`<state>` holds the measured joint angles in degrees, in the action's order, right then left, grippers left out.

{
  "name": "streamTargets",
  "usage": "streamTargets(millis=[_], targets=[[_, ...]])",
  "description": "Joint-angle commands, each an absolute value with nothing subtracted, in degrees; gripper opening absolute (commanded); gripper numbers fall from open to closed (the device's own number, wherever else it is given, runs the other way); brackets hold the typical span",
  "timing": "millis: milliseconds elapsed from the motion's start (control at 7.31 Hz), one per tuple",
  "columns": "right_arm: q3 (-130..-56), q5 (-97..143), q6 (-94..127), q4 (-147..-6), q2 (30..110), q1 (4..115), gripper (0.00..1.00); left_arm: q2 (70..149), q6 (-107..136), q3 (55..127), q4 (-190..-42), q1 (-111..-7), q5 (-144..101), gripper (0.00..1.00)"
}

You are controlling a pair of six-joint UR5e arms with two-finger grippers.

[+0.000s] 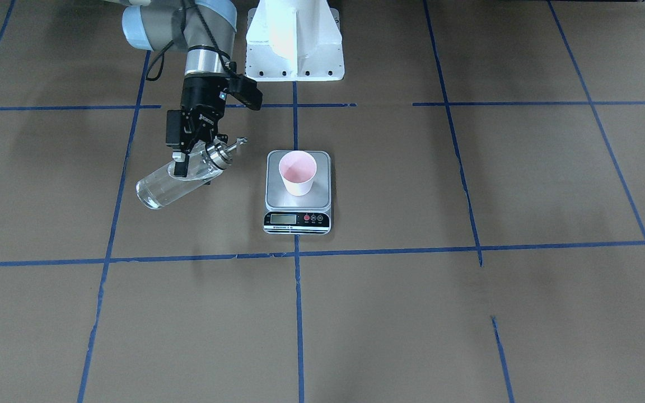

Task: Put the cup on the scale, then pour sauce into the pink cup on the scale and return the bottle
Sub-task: 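Lift the bottle with the right gripper and carry it over the cup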

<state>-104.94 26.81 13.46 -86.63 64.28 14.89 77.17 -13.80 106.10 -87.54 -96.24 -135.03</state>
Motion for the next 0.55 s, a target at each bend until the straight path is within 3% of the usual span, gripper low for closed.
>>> streamTargets(millis=[0,411], targets=[[-99.8,22.0,13.3,-91.0,60.4,13.3,0.0,77.2,-13.8,106.1,-87.5,-96.2,-135.0,1.0],[-97.9,18.6,7.9,-91.1,60.4,12.2,0.0,77.2,-13.8,106.0,-87.5,-96.2,-135.0,1.0]])
